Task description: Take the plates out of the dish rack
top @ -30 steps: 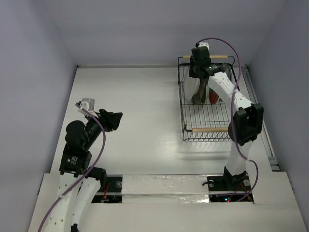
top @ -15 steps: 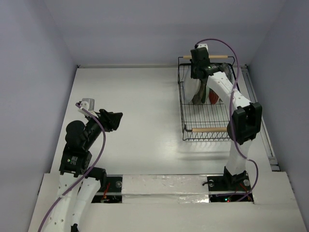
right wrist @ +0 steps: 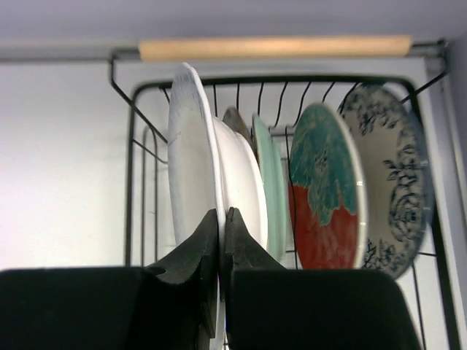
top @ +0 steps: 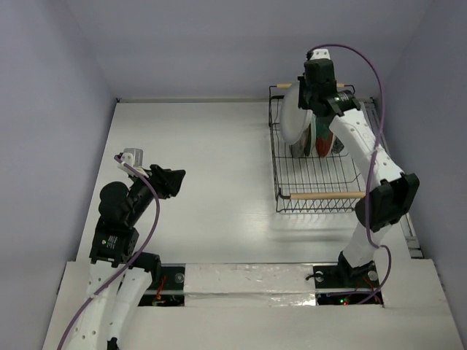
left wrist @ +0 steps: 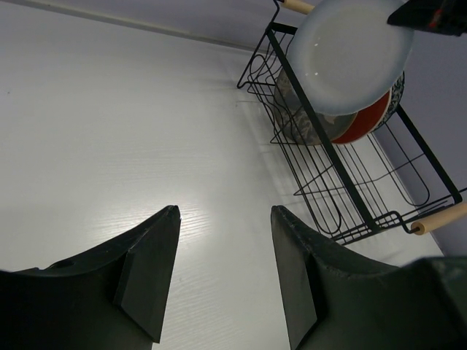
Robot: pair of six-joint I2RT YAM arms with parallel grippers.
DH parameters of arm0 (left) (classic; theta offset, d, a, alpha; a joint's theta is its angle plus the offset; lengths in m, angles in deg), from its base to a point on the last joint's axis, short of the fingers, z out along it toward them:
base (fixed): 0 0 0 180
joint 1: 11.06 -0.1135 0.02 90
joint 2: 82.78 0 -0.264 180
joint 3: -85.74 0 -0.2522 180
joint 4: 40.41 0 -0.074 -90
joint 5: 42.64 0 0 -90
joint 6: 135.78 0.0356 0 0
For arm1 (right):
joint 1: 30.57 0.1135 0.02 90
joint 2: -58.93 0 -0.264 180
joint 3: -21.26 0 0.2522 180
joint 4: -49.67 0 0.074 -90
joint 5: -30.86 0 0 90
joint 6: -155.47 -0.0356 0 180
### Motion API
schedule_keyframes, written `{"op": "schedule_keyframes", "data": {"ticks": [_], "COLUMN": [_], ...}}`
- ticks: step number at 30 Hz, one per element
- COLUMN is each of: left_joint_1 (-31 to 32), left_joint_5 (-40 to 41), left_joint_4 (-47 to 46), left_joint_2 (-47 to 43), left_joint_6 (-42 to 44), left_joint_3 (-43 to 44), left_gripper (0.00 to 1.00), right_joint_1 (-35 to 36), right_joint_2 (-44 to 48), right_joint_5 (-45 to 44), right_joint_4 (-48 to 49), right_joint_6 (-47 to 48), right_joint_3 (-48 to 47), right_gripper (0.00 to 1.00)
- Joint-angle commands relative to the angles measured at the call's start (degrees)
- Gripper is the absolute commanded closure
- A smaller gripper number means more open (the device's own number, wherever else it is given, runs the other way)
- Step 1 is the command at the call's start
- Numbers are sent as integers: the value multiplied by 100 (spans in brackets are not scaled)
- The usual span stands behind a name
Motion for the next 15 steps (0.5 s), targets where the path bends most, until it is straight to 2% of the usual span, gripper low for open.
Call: {"op": "schedule_keyframes", "data": {"ticks": [1,6,9,12,13,15], "left_joint_1": [22,22,22,22,22,22], "left_joint_5": [-41,-33,46,99,152,187], "left_joint_4": [-213,-205,-169,-143,-126,-108], "left_joint_2": [-9,18,26,35,35,44], "left_joint_6": [-20,-20,-2,7,7,16], "left_joint_3": [-100,-82,-56,-30,-29,-12], "left_gripper": [51,50,51,51,51,52], "right_joint_1": [16,69,130,254,349,629], "right_joint_2": [829,1408,1699,1990,2016,1991], "right_joint_5": [-11,103,550,1349,1865,2246], "right_joint_4": [824,982,1140,1613,1729,2027], "right_joint_6": [52,-27,-211,-606,-738,-1124], "right_joint_3": [-523,-313,-84,302,416,793], "right_gripper": [100,100,100,100,100,100]}}
